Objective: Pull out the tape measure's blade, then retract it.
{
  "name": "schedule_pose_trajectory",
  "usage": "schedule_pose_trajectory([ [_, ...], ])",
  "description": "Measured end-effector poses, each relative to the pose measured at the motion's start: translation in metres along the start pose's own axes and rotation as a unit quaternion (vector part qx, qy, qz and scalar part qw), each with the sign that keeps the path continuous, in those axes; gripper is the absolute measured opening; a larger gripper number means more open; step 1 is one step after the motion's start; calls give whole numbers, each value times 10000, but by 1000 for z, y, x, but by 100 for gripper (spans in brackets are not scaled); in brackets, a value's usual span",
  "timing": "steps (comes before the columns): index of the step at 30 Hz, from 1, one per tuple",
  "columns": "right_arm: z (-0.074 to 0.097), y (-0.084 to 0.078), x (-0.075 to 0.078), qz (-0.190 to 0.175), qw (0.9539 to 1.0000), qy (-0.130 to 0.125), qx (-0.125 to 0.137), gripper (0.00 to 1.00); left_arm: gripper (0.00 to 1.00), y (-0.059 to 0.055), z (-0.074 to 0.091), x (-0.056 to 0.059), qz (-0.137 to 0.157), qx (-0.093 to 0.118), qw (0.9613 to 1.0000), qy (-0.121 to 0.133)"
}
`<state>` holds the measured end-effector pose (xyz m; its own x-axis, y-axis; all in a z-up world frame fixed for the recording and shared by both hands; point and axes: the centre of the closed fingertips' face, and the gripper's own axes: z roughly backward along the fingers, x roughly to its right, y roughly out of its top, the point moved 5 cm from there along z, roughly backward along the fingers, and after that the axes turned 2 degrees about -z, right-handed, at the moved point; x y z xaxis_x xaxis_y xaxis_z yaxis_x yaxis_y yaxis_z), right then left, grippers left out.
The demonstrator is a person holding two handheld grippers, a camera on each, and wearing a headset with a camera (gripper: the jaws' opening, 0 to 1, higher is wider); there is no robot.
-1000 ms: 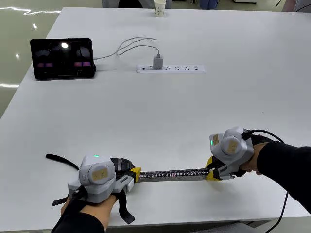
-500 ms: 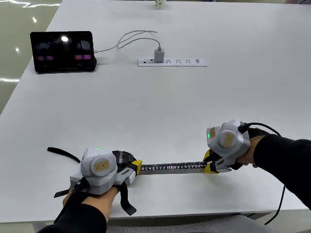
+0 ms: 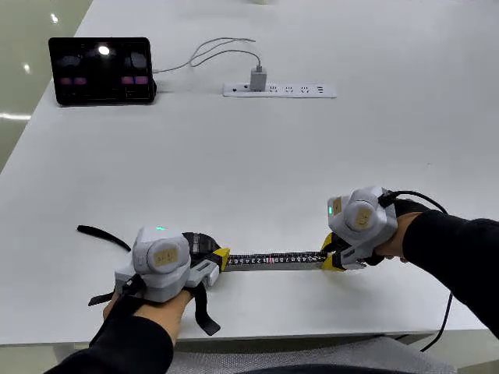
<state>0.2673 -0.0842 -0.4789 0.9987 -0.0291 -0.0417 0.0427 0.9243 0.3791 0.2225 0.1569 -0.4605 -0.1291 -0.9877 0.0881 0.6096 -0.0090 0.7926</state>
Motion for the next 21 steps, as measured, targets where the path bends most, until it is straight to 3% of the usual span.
schedule_pose_trajectory([
  [21, -7, 16, -3, 26, 10000, 8, 44, 11, 60, -1, 0, 0, -26, -1, 10000, -4],
])
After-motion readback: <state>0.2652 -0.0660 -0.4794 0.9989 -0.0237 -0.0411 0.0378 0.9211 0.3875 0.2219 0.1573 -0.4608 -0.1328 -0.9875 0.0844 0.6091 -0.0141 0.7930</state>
